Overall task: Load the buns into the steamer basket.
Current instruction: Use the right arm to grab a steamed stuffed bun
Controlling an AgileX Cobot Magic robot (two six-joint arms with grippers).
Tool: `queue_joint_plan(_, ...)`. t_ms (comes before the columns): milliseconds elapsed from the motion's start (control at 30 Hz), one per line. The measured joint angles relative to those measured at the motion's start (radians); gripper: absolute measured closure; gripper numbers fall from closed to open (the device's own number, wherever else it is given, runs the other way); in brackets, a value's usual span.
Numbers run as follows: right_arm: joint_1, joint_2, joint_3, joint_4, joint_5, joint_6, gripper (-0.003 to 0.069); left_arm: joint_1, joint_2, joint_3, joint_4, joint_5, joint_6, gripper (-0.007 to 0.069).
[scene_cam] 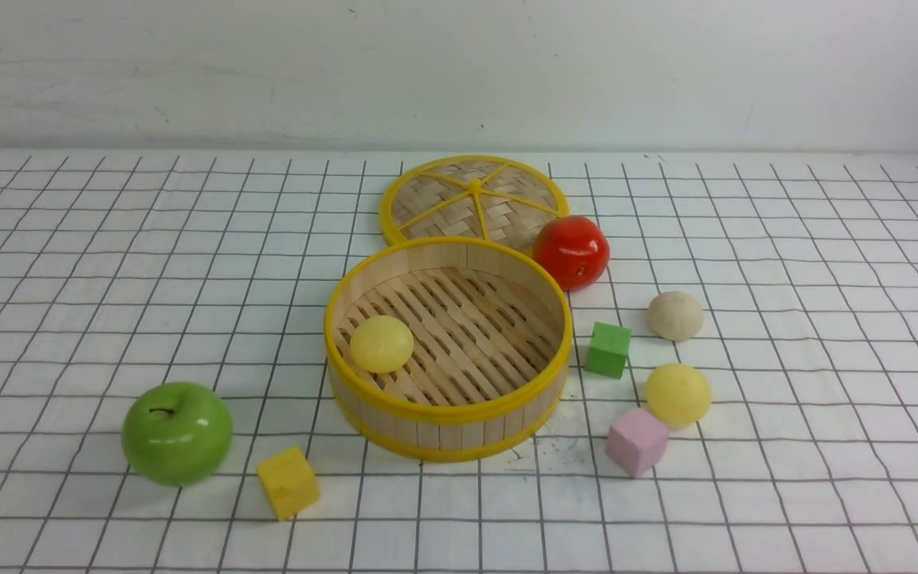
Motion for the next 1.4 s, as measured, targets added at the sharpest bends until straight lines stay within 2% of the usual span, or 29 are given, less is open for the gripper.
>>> queue_joint_plan(267,0.0,0.0,0.0,0.0,0.0,0.0,0.0418,0.0,-0.084,0.009,-0.045,-0.079,0.016,0.0475)
queue_joint_plan(433,0.0,0.0,0.0,0.0,0.0,0.0,0.0418,0.0,-0.086,0.009,-0.104,-0.098,0.094,0.0634)
queue_joint_plan(467,0.0,0.0,0.0,0.0,0.0,0.0,0.0418,0.0,-0.086,0.009,-0.105,-0.102,0.097,0.0638)
queue_joint_plan(1000,0.0,0.0,0.0,0.0,0.0,0.0,0.0418,0.0,-0.086,0.009,-0.106,-0.108,0.081,0.0638)
queue_joint_plan(1133,0.0,0.0,0.0,0.0,0.0,0.0,0.0418,0.0,-0.086,0.009,-0.074,-0.134,0.077,0.0638)
queue_joint_plan(1267,0.0,0.0,0.0,0.0,0.0,0.0,0.0418,0.0,-0.086,0.023,-0.052,-0.226,0.071,0.0638)
queue_joint_plan(1400,0.0,0.0,0.0,0.0,0.0,0.0,0.0418,0.002,-0.114,0.127,0.003,-0.454,0.07,0.0638)
